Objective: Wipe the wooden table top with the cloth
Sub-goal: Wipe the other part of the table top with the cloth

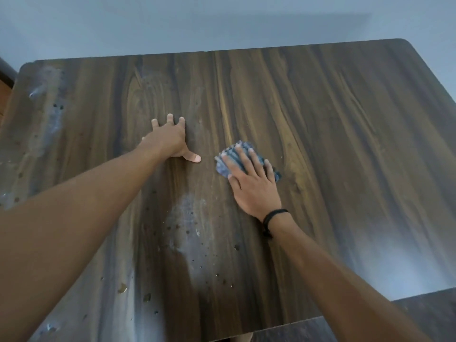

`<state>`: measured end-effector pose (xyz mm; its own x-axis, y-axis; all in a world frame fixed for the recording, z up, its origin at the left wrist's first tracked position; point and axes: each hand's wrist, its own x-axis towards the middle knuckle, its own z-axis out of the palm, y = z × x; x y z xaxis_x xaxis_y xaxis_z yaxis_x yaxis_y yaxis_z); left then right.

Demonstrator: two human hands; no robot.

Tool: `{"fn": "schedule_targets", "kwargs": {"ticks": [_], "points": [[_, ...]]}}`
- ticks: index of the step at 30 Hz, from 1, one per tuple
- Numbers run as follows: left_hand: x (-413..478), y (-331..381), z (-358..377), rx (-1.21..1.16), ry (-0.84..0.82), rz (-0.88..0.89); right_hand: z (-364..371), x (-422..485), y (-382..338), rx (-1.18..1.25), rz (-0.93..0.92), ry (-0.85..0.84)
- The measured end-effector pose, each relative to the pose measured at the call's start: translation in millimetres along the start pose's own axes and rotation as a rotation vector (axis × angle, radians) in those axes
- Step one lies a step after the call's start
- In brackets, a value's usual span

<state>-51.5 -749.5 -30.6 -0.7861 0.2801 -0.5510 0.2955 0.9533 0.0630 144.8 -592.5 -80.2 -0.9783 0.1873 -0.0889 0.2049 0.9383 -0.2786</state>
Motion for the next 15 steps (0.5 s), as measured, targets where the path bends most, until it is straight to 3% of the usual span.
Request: {"fn": "schedule_targets", "kwargs": {"ticks": [2,6,10,13,15], "points": [[-5,-3,6,0.004,-0.03,-0.001,-5,-7,18,-0.022,-0.094,-0.034],[-12,-11,11,-0.015,-0.101,0.002,-2,-16,19,0.01,0.105,0.056],[-8,-7,10,-0.016,-0.112,-0.01,0,-32,22,-0.02,-0.089,-0.014],[-6,-9,10,-0.025,-0.105,-0.005,0,-31,10,0.006,0.077,0.019],[-5,-13,11,-0.038,-0.102,0.011,10,-47,-2,-0.031,-0.071,-0.004]]}}
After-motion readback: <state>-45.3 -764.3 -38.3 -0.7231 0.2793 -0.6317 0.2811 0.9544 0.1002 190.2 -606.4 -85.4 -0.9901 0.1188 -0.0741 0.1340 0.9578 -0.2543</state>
